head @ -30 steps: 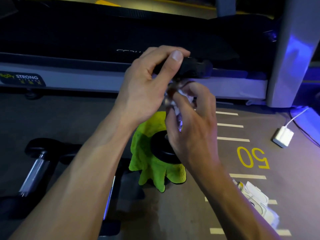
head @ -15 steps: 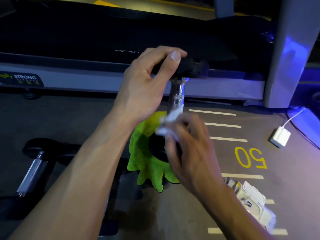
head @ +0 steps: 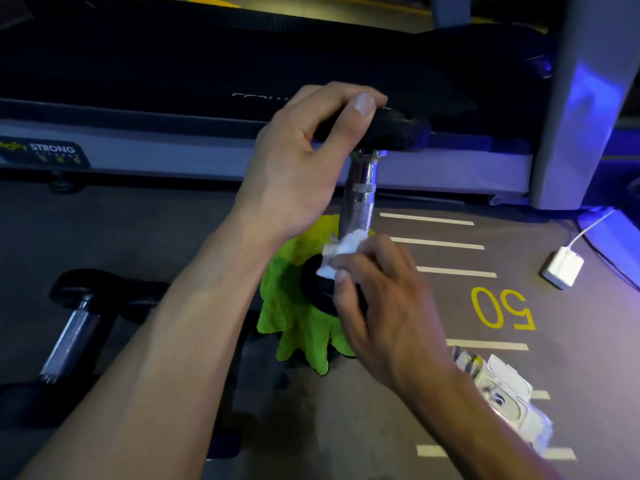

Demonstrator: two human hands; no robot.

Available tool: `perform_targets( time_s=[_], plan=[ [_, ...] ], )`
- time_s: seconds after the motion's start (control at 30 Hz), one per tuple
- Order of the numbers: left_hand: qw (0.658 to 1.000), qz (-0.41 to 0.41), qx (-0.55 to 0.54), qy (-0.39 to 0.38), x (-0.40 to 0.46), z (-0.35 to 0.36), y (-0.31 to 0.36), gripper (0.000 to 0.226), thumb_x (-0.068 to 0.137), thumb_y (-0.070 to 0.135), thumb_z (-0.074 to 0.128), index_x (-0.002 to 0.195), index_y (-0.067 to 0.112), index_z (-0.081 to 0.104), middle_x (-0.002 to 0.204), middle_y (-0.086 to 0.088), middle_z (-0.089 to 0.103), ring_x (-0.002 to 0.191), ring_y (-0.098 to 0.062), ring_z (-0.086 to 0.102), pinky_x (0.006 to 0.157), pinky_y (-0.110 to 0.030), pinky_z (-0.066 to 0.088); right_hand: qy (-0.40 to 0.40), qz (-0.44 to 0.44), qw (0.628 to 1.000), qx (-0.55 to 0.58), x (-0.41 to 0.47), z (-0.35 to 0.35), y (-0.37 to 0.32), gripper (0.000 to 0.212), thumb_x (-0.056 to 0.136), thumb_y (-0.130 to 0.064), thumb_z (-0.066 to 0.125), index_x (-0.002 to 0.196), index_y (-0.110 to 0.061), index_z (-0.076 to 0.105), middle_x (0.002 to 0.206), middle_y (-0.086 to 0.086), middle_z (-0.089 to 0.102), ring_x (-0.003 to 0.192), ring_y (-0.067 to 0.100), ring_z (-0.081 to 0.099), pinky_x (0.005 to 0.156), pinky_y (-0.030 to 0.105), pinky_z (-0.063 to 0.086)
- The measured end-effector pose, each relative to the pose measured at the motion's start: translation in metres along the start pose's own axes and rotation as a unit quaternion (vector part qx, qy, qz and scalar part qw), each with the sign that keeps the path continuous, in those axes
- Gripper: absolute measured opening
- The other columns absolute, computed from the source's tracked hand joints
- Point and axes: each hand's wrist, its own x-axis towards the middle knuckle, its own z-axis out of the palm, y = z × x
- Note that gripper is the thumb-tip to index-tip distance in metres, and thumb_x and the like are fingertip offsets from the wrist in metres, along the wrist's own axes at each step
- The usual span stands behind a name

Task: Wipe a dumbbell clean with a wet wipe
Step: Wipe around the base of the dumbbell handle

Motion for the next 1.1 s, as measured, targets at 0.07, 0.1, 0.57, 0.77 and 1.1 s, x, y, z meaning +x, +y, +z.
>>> perform_targets(
  time_s=[0.07,0.1,0.57,0.77,1.1],
  plan=[
    [1.0,0.0,-0.001,0.006,-0.001,0.001,0.0,0.02,0.108,0.033,0.052,0.114,0.035,0.071,0.101,0.017,0.066,0.097,0.009,0.059,0.09,-0.014,0.04,-0.038,0.03,0.997,-0.052,-0.004,0.004,-0.013,0.031,0.102,-0.029,0.045,0.115,-0.018,0.07,0.115,0.002,0.058,0.096,0.027,0.056,0.091,0.038,0.049],
    [1.0,-0.001,-0.002,0.008,-0.001,0.002,0.0,0.02,0.108,0.034,0.052,0.113,0.035,0.071,0.101,0.017,0.066,0.097,0.009,0.059,0.09,-0.014,0.041,-0.058,0.048,0.994,-0.085,-0.003,0.007,-0.022,0.034,0.101,-0.033,0.042,0.116,-0.018,0.068,0.119,0.003,0.058,0.099,0.028,0.055,0.091,0.042,0.049],
    [0.999,-0.012,-0.042,-0.01,-0.005,-0.004,0.002,0.021,0.108,0.033,0.051,0.114,0.034,0.071,0.113,0.008,0.07,0.106,-0.001,0.063,0.096,-0.024,0.045,-0.001,0.06,0.998,0.031,-0.021,-0.005,-0.004,0.038,0.108,-0.025,0.035,0.116,-0.015,0.071,0.102,0.002,0.059,0.096,0.029,0.058,0.086,0.046,0.049],
    [0.999,0.004,-0.034,-0.022,-0.006,-0.001,0.006,0.02,0.106,0.038,0.052,0.113,0.038,0.071,0.114,0.014,0.069,0.115,-0.005,0.065,0.102,-0.029,0.048,-0.093,0.078,0.983,-0.136,-0.009,0.012,-0.034,0.048,0.108,-0.038,0.021,0.131,-0.026,0.061,0.133,-0.003,0.053,0.105,0.025,0.048,0.095,0.041,0.044],
    [0.995,-0.014,-0.084,-0.042,-0.007,-0.01,0.002,0.024,0.11,0.024,0.048,0.116,0.024,0.071,0.12,-0.01,0.071,0.116,-0.017,0.065,0.104,-0.029,0.046,0.012,0.138,0.98,0.141,-0.017,0.008,0.025,0.033,0.108,-0.028,0.037,0.107,-0.021,0.07,0.109,-0.01,0.065,0.105,0.014,0.06,0.092,0.045,0.046]
  ],
)
